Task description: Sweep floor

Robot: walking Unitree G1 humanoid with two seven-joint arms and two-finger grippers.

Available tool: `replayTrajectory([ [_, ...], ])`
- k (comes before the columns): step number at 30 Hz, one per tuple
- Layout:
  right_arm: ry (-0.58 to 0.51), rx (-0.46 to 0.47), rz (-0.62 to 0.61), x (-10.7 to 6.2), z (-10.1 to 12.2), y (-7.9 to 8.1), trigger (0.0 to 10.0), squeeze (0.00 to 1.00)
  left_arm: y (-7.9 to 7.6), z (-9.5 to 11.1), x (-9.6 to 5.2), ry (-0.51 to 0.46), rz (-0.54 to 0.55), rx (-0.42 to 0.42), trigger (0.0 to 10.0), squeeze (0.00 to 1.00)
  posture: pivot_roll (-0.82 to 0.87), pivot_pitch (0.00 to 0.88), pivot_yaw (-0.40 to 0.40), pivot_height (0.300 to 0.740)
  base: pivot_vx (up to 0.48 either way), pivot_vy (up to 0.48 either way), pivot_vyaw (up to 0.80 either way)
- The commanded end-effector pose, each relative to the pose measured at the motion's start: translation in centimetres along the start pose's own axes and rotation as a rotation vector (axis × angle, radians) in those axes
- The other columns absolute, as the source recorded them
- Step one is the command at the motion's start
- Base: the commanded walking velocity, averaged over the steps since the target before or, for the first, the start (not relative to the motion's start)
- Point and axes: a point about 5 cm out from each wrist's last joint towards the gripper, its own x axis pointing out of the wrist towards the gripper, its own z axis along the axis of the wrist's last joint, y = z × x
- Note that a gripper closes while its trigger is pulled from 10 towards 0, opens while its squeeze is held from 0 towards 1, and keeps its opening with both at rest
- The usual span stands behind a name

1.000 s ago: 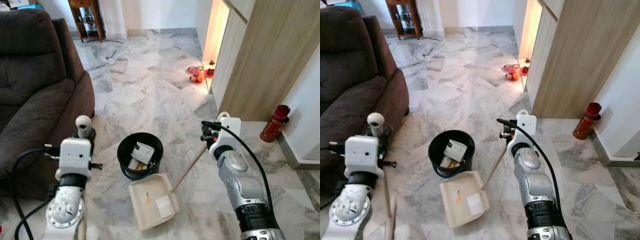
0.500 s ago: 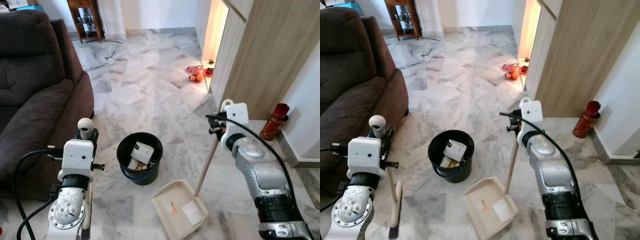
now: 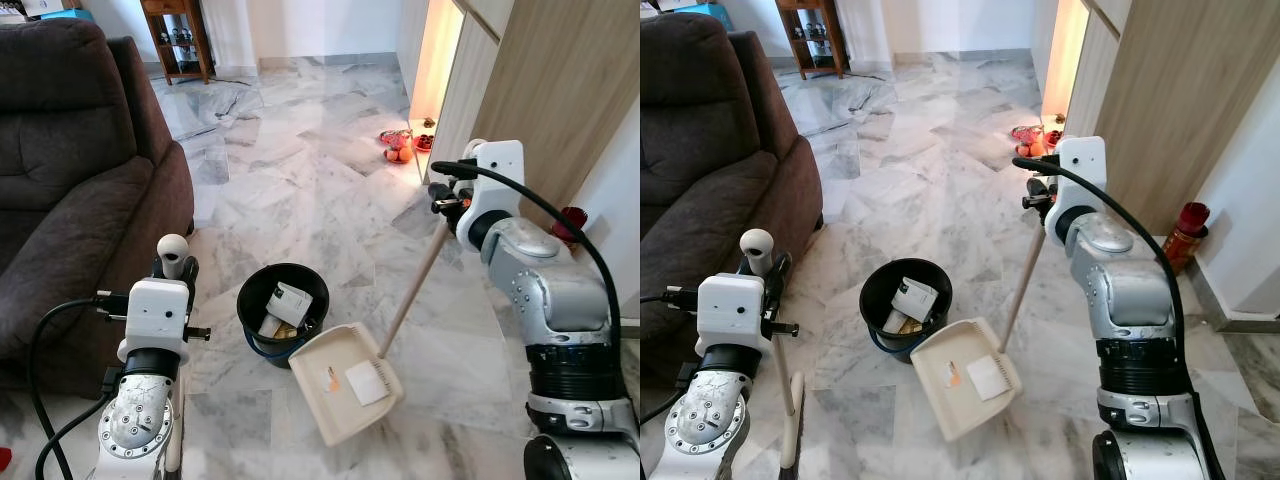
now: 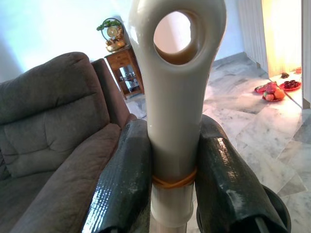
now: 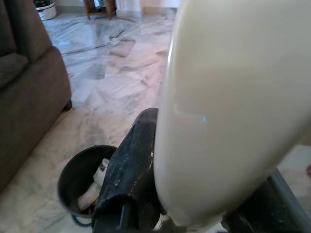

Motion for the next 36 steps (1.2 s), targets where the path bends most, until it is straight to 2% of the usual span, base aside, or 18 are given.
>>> replayTrajectory([
  [1,-0.101,0.002,-0.007,-0.6,2.8,-0.2,10.0,0.00,0.3,0.6,0.2,-0.035,0.016,0.016,10.0,0.00,-0.22,0.066,0.088,0.740,0.000,0.000,0.00],
  [8,-0.253,0.127,0.027,-1.0,5.9,0.9,10.0,0.00,0.0,0.6,0.2,-0.038,0.017,0.006,10.0,0.00,-0.22,0.064,0.089,0.740,0.000,0.000,0.00],
  [14,-0.303,0.184,-0.004,-1.1,6.8,0.8,10.0,0.00,-0.1,0.6,-0.1,-0.035,0.022,-0.002,10.0,0.00,-0.22,0.064,0.090,0.740,0.000,0.000,0.00],
  [17,-0.305,0.177,-0.015,-1.1,7.1,0.6,10.0,0.00,-0.3,0.5,-0.3,-0.029,0.023,-0.011,10.0,0.00,-0.21,0.066,0.091,0.740,0.000,0.000,0.00],
  [21,-0.293,0.099,-0.046,-1.0,7.6,-0.3,10.0,0.00,-0.5,0.5,-0.2,-0.028,0.019,-0.019,10.0,0.00,-0.23,0.069,0.092,0.740,0.000,0.000,0.00],
  [24,-0.310,0.096,-0.065,-1.0,8.1,-0.8,10.0,0.00,-0.6,0.5,-0.2,-0.029,0.018,-0.021,10.0,0.00,-0.23,0.068,0.091,0.740,0.000,0.000,0.00],
  [27,-0.348,0.137,-0.061,-1.1,8.5,-0.7,10.0,0.00,-0.6,0.5,-0.1,-0.031,0.019,-0.023,10.0,0.00,-0.23,0.068,0.091,0.740,0.000,0.000,0.00],
  [32,-0.387,0.202,-0.037,-0.8,8.2,0.8,10.0,0.00,-0.6,0.5,-0.3,-0.026,0.027,-0.018,10.0,0.00,-0.22,0.065,0.092,0.740,0.000,0.000,0.00],
  [34,-0.406,0.281,-0.018,-0.7,7.6,1.8,10.0,0.00,-0.4,0.4,-0.8,-0.022,0.050,-0.006,10.0,0.00,-0.21,0.062,0.089,0.740,0.000,0.000,0.00],
  [36,-0.402,0.311,-0.014,-0.6,7.2,2.2,10.0,0.00,-0.2,0.4,-1.0,-0.024,0.066,0.014,10.0,0.00,-0.20,0.062,0.087,0.740,0.000,0.000,0.00],
])
